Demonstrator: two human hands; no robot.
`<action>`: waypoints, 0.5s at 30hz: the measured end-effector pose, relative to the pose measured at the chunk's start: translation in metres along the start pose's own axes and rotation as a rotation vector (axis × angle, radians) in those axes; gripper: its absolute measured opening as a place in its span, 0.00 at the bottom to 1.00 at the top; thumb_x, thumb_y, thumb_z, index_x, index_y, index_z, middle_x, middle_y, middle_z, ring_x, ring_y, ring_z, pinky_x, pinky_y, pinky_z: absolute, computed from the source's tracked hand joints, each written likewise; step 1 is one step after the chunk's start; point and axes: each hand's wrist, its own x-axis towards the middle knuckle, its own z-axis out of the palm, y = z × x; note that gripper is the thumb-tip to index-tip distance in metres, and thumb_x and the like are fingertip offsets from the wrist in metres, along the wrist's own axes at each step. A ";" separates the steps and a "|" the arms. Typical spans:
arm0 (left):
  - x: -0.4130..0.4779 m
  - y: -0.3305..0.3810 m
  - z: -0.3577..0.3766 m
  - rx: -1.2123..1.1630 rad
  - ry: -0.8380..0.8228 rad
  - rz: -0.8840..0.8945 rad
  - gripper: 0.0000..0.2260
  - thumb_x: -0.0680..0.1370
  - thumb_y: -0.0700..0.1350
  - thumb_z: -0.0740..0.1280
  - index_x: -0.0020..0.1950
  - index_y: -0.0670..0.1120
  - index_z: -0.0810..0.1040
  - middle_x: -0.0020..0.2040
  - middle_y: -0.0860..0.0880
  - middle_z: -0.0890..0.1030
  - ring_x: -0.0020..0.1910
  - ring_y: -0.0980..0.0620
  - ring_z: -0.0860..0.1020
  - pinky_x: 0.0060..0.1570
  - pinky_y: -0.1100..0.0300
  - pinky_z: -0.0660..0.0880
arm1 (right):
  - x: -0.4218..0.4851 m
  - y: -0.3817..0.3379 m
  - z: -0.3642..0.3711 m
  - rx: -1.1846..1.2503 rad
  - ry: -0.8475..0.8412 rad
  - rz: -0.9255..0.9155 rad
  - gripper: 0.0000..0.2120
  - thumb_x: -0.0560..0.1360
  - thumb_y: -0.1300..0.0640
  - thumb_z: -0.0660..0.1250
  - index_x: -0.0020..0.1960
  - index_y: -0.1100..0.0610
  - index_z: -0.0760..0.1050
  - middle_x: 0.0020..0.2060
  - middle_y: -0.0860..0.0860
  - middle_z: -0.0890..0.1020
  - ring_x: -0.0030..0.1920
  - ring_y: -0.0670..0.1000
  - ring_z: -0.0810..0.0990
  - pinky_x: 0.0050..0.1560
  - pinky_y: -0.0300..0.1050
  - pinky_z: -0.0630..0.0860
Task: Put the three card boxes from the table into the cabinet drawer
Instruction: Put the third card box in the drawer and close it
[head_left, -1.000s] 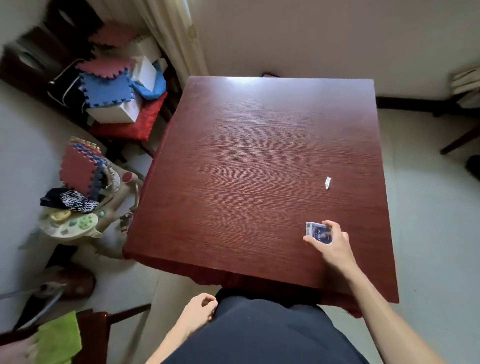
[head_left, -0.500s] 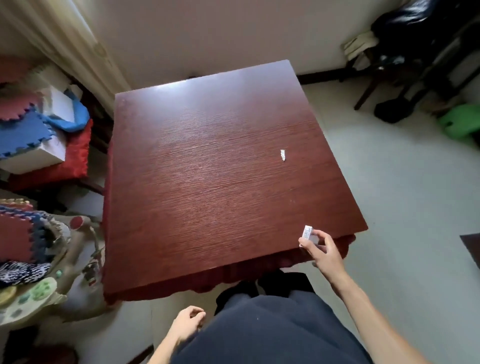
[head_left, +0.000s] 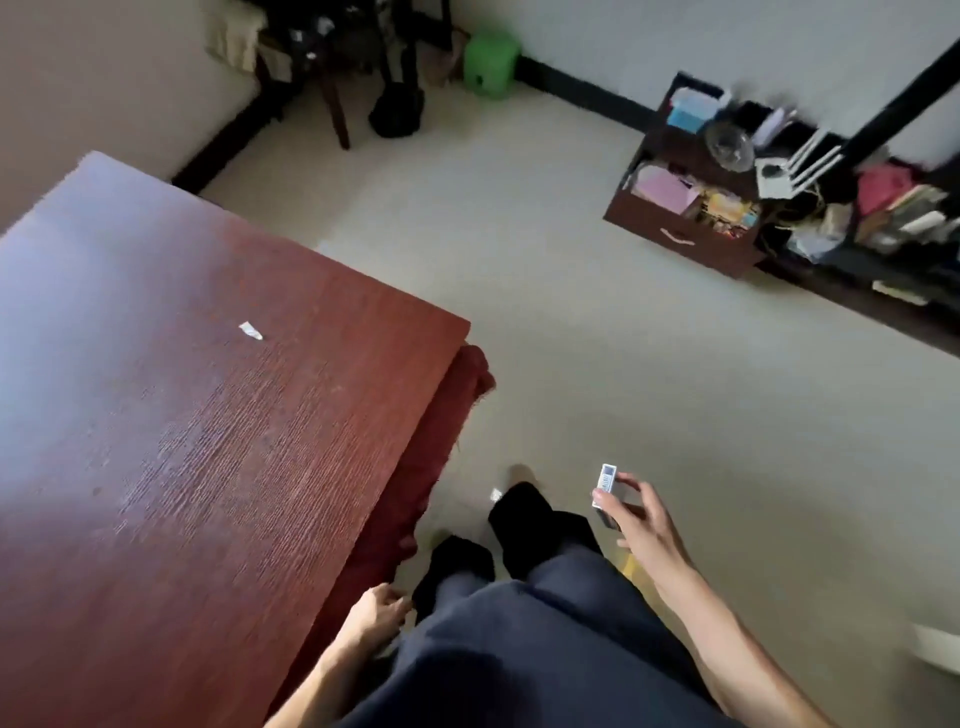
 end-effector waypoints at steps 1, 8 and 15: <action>0.009 0.018 -0.001 0.039 -0.023 0.056 0.06 0.75 0.46 0.66 0.38 0.48 0.76 0.38 0.47 0.83 0.33 0.52 0.78 0.36 0.61 0.74 | -0.002 0.009 -0.013 0.039 0.038 0.025 0.16 0.74 0.49 0.76 0.60 0.44 0.78 0.47 0.48 0.88 0.41 0.37 0.85 0.41 0.41 0.76; 0.031 0.171 -0.008 0.087 -0.083 0.166 0.11 0.72 0.44 0.65 0.29 0.48 0.77 0.27 0.52 0.76 0.26 0.52 0.72 0.32 0.58 0.69 | -0.006 0.070 -0.077 0.238 0.233 0.160 0.13 0.73 0.47 0.76 0.56 0.42 0.79 0.44 0.47 0.88 0.42 0.42 0.87 0.41 0.42 0.78; 0.043 0.301 0.039 0.212 -0.109 0.274 0.03 0.78 0.44 0.65 0.46 0.49 0.78 0.36 0.50 0.81 0.30 0.55 0.77 0.25 0.68 0.71 | 0.044 0.087 -0.160 0.312 0.299 0.217 0.12 0.71 0.42 0.76 0.53 0.39 0.80 0.46 0.47 0.87 0.41 0.43 0.86 0.44 0.48 0.82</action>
